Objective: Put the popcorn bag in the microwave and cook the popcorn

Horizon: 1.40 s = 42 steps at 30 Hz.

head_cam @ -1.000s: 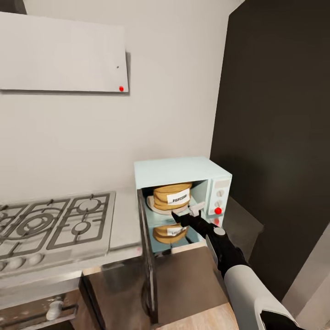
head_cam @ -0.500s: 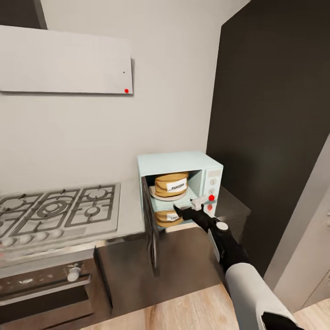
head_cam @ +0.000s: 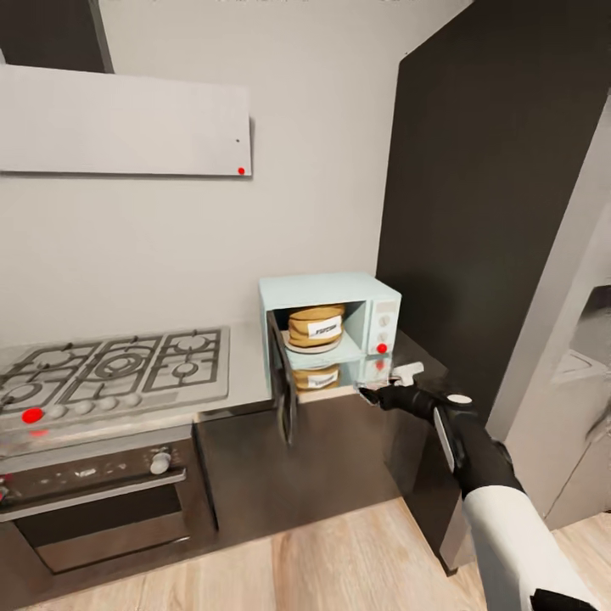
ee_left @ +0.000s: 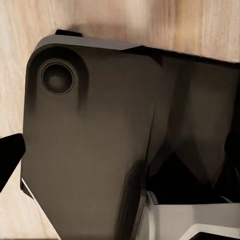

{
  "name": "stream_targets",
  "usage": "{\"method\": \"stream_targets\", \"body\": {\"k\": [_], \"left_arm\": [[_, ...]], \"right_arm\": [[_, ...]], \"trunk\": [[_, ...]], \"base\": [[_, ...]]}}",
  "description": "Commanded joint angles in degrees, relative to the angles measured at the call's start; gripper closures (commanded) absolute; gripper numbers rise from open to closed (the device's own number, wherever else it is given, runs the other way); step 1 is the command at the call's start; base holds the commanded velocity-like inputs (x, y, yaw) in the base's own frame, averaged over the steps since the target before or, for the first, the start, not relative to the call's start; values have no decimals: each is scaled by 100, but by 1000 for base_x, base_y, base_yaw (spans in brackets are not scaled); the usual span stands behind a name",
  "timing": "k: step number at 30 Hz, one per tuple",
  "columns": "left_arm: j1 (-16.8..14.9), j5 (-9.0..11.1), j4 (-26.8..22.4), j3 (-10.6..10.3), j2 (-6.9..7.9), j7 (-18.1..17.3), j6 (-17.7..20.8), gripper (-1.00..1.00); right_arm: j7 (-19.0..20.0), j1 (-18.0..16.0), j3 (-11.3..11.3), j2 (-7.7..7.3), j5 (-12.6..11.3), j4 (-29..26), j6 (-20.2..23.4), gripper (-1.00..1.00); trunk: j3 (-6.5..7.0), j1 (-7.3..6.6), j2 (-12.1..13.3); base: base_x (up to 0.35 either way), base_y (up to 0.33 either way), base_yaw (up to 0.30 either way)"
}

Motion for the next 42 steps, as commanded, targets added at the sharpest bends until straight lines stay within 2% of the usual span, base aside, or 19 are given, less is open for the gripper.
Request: {"method": "stream_targets", "body": {"k": [1, 2, 4, 7, 8, 9, 10, 12, 14, 18, 21, 22, 23, 24, 29, 36, 38, 39, 42], "left_arm": [[-3, 39, 2, 7, -1, 2, -16, -100], [-3, 39, 2, 7, 3, 3, -16, -100], [-3, 39, 2, 6, 6, 3, -16, -100], [-3, 39, 2, 4, 7, 2, -16, -100], [-3, 39, 2, 4, 7, 2, -16, -100], [-3, 39, 2, 2, 6, -1, -16, -100], [-3, 39, 2, 1, 3, -2, -16, -100], [-3, 39, 2, -1, 0, -4, -16, -100], [-3, 39, 2, -5, 5, -4, -16, -100], [-3, 39, 0, -6, 3, -4, -16, -100], [-3, 34, -64, -10, -1, 3, -16, -100], [-3, 32, -267, -10, -1, 24, 5, -100], [-3, 31, -477, -10, -1, 27, 28, -100], [-2, 26, -1080, -3, -14, 26, 52, -100], [-3, 7, -1372, -17, -10, 33, 70, -100], [-1, -28, -2021, -20, -9, 48, 126, -100], [0, -25, -2569, -19, -16, 47, 477, -100], [0, -23, -3055, -23, -24, 42, 894, -100], [-1, -22, -3745, -36, -49, 42, 1401, -100]], "right_arm": [[85, 206, -30, -209, 39, 9, 63, -100], [99, 475, -29, -416, 33, 48, 79, -100], [91, 790, -29, -527, 71, 138, 80, -100], [55, 1302, -34, -596, 493, 537, 52, -100], [25, 1453, -42, -603, 672, 1047, 48, -100], [-73, 1515, -46, -605, 754, 1731, 42, -100], [-181, 1532, -46, -604, 777, 2066, 38, -100], [-599, 1552, -49, -599, 804, 2775, -13, -100], [-1255, 1563, -61, -618, 792, 3600, -336, -100], [-1807, 1565, -65, -631, 778, 4625, -909, -100], [-2820, 1566, -66, -585, 766, 5240, -1259, -100], [-3276, 1566, -71, -570, 757, 5424, -1500, -100], [-3485, 1569, -72, -568, 754, 5511, -1633, -100], [-3697, 1645, -73, -590, 693, 5597, -1766, -100], [-3721, 1716, -74, -606, 569, 5607, -1803, -100], [-3723, 1896, -74, -612, 557, 5607, -1833, -100], [-3723, 1912, -74, -618, 556, 5608, -1839, -100], [-3723, 1916, -74, -615, 556, 5608, -1837, -100], [-3723, 1917, -74, -609, 557, 5608, -1835, -100]], "trunk": [[-7, -2, -6], [-7, -2, -6], [-7, -2, -6], [-7, -2, -6], [-7, -2, -6], [-7, -2, -6], [-7, -2, -6], [-7, -2, -6], [-7, -2, -6], [-7, -2, -6], [-7, -2, -6], [-7, -2, -6], [-7, -2, -6], [-7, -2, -6], [-7, -2, -6], [-7, -2, -6], [-7, -2, -6], [-7, -2, -6], [-7, -2, -6]], "base": [[-173, 0, 0], [-71, 0, 0], [-37, 0, 0], [-10, 0, 0], [-2, 0, 0], [-1, 0, 0], [0, 0, 0], [0, 0, 0], [0, 0, 0], [0, 0, 0], [0, 0, 0], [0, 0, 0], [0, 0, 0], [0, 0, 0], [0, 0, 0], [0, 0, 0], [0, 0, 0], [0, 0, 0], [0, 0, 0]]}}
